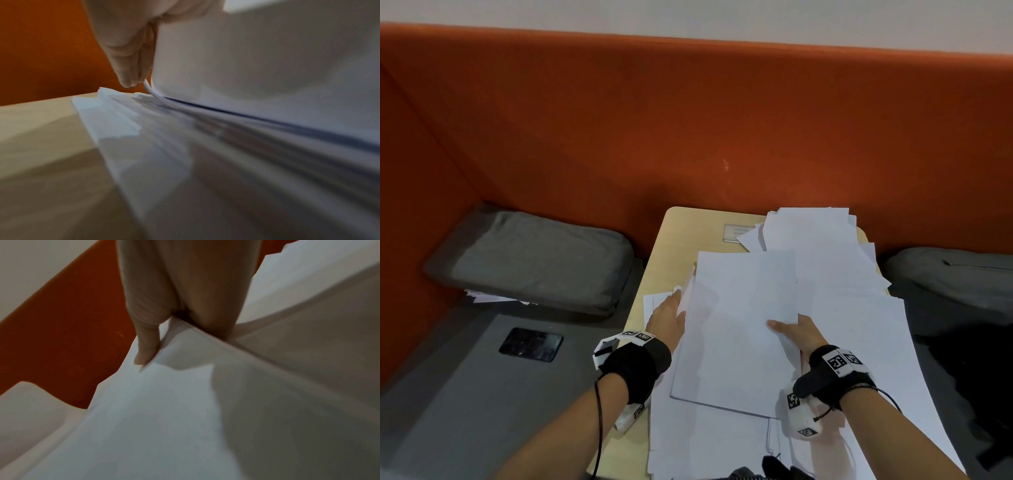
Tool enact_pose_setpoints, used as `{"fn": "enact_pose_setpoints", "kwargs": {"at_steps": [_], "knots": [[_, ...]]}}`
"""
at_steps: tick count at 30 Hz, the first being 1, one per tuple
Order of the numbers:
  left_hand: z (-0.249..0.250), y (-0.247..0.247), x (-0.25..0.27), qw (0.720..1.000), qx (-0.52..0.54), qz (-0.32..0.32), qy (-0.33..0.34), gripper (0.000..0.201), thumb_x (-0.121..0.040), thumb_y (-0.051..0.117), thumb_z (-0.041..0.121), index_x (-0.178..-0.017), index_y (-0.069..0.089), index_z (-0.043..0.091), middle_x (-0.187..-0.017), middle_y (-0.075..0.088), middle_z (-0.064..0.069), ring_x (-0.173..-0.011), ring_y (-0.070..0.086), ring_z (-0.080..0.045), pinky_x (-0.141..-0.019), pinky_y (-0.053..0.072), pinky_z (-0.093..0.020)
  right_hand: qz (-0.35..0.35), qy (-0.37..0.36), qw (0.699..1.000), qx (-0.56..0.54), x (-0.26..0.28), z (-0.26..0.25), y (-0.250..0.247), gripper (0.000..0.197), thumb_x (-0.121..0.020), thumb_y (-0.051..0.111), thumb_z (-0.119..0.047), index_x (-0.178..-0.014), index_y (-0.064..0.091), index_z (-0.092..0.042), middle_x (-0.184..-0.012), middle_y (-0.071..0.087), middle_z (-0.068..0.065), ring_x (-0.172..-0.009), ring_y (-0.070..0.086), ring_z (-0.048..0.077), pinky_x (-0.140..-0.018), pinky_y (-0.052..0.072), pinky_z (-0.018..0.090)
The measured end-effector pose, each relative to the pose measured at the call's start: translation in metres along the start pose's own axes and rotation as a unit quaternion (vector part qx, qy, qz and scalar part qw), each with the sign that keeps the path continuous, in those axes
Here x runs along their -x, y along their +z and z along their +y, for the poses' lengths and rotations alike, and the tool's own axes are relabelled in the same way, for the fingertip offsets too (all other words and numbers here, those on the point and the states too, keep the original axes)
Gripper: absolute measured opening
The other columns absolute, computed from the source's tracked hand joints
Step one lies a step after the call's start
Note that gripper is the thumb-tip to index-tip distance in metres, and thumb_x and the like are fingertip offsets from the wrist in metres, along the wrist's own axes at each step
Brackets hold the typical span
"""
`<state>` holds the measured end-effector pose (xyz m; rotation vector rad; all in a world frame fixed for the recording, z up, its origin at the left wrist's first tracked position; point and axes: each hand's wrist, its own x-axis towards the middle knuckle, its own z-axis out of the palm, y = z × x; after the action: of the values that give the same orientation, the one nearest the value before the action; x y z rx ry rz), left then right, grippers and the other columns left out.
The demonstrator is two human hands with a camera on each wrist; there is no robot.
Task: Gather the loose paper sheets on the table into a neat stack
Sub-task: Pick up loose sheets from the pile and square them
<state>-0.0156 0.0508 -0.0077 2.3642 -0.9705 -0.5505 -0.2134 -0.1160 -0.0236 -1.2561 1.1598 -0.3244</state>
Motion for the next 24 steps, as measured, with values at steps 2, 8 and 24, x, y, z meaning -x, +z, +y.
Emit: {"fn": "enact_pose_setpoints", "kwargs": {"at_steps": [2,8,24], "knots": [[-0.002,0.002,0.001,1.0,0.007,0.002,0.001,0.051,-0.098,0.042,0.016,-0.146,0.025,0.014,-0.145,0.04,-0.007,-0.133,0.04,-0.023,-0.107,0.033,-0.03,-0.001,-0.003,1.0,-0.002,0.002,-0.001,0.0,0.027,-0.081,0.07,-0.004,-0.107,0.062,-0.003,-0.103,0.065,0.014,-0.092,0.061,0.028,-0.083,0.048,0.035],[0.001,0.001,0.001,0.997,0.07,-0.019,-0.032,0.055,-0.096,0.045,0.018,-0.146,0.022,0.014,-0.134,0.049,-0.015,-0.122,0.047,-0.03,-0.1,0.037,-0.033,0.001,0.003,1.0,-0.002,0.003,-0.002,0.001,0.03,-0.08,0.071,-0.006,-0.109,0.061,-0.003,-0.103,0.065,0.014,-0.087,0.062,0.026,-0.081,0.049,0.035],[0.071,-0.103,-0.02,0.875,0.476,0.009,0.089,0.027,-0.083,0.058,-0.009,-0.108,0.058,0.002,-0.086,0.068,0.004,-0.068,0.068,-0.001,-0.065,0.055,-0.017,-0.063,-0.127,0.985,-0.096,0.018,-0.074,0.028,0.053,-0.079,0.071,-0.017,-0.124,0.043,-0.021,-0.129,0.055,-0.001,-0.114,0.054,0.016,-0.089,0.045,0.032]]}}
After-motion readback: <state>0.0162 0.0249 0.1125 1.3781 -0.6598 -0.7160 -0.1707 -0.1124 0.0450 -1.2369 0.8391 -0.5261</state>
